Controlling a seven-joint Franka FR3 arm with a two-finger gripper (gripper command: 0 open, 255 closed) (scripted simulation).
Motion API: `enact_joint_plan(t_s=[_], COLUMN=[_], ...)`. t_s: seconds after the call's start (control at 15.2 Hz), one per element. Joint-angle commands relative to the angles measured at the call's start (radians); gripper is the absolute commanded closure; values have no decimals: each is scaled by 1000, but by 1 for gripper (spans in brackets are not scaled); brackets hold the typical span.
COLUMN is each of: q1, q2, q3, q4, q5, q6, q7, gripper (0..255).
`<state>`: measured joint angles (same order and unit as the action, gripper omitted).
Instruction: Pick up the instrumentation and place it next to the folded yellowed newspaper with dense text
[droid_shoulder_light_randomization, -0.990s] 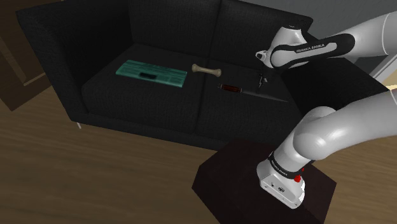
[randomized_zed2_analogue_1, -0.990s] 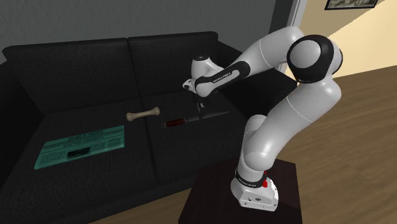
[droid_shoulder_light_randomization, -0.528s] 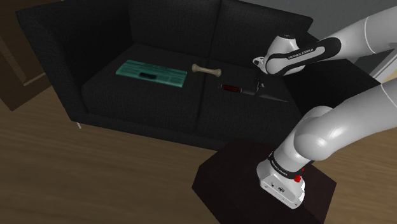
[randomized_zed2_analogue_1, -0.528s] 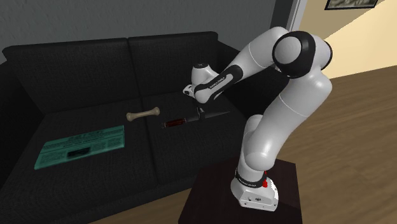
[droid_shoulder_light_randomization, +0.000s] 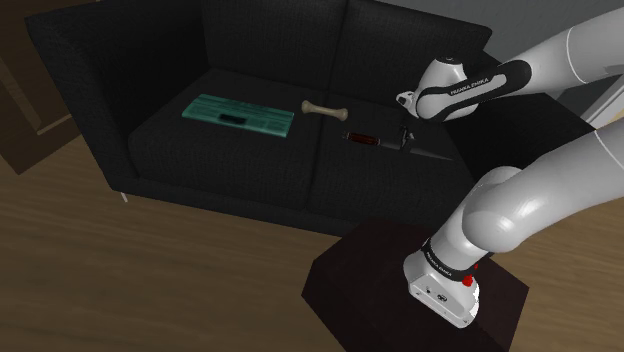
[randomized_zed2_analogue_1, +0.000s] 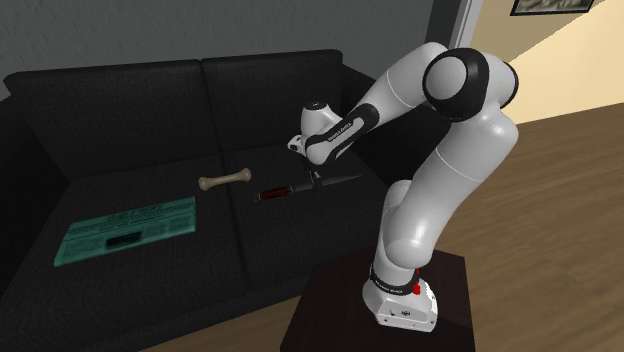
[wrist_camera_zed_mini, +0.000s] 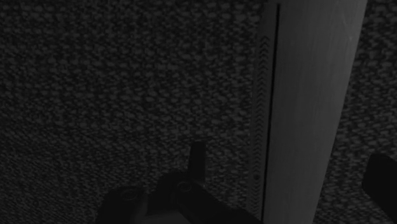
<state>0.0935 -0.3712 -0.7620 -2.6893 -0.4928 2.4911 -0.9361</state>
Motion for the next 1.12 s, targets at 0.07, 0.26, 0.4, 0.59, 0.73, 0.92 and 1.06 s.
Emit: enact_joint_plan(t_s=[0.07,0.26,0.4,0.59,0.73,0.92,1.06], q1=[0,0,0,0,-7,-15,-19], q2=[0,0,1,0,-28,-67,-91], q3=[0,0,0,0,14,35,48], q4=[0,0,0,0,10,27,40], q5=[0,0,0,0,-2,-3,-1], q6=[0,1,1,0,-38,-93,-129], q7=[0,0,0,0,2,4,5], gripper=[255,255,255,255,255,255,255])
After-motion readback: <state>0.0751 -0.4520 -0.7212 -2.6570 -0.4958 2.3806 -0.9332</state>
